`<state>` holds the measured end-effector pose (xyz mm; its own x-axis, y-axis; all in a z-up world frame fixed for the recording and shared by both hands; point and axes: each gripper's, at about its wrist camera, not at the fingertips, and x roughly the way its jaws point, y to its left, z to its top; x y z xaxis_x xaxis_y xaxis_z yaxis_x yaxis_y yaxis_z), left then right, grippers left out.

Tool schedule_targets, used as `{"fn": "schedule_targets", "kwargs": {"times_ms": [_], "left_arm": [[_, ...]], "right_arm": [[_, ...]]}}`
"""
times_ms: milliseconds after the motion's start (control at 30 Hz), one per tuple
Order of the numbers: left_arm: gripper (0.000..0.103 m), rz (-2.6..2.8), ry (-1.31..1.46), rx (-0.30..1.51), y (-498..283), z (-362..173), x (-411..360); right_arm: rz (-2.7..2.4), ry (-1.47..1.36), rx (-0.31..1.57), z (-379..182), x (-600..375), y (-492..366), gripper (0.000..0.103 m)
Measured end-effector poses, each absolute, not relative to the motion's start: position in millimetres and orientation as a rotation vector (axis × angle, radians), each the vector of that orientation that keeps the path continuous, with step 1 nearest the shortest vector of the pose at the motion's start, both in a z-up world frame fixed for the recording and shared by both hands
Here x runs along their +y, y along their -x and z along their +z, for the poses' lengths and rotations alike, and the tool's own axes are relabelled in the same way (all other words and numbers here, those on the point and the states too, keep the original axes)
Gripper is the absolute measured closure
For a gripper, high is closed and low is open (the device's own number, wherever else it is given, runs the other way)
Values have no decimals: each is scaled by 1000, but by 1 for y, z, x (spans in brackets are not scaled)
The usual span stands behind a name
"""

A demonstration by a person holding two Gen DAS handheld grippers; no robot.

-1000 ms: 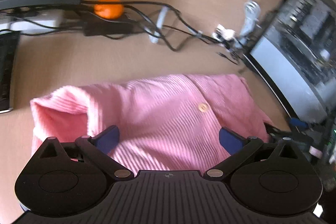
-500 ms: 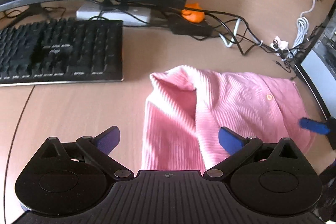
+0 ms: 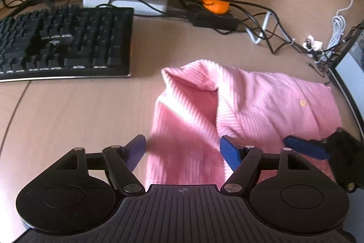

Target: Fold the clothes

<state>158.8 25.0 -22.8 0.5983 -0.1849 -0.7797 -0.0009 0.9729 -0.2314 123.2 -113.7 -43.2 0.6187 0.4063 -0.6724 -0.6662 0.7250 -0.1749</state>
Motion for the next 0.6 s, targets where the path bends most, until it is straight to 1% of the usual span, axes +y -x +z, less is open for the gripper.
{"fn": "schedule_targets", "kwargs": {"times_ms": [67, 133, 200, 333, 367, 433, 467, 500, 533, 567, 600], "left_arm": [[37, -126, 230, 924, -159, -23, 22], [46, -150, 265, 934, -159, -22, 20], [50, -188, 341, 957, -160, -22, 20], [50, -291, 441, 962, -158, -11, 14], [50, -305, 439, 953, -157, -8, 11], [50, -333, 436, 936, -157, -1, 6], [50, -344, 433, 928, -157, 2, 4], [46, -345, 431, 921, -157, 4, 5], [39, -338, 435, 911, -157, 6, 7], [35, -318, 444, 902, -159, 7, 11], [28, -294, 452, 895, -160, 8, 15]], "right_arm": [[632, 469, 627, -45, -110, -121, 7], [625, 497, 593, -45, -107, -118, 7], [621, 507, 578, -44, -106, -117, 7], [612, 510, 585, -49, -105, -122, 7], [611, 518, 589, -51, -104, -124, 9], [597, 524, 586, -51, -105, -126, 22], [583, 519, 592, -50, -107, -129, 37], [577, 503, 599, -48, -111, -132, 50], [573, 483, 607, -46, -115, -134, 53], [573, 456, 617, -44, -120, -137, 57], [574, 426, 627, -41, -125, -140, 61]]}}
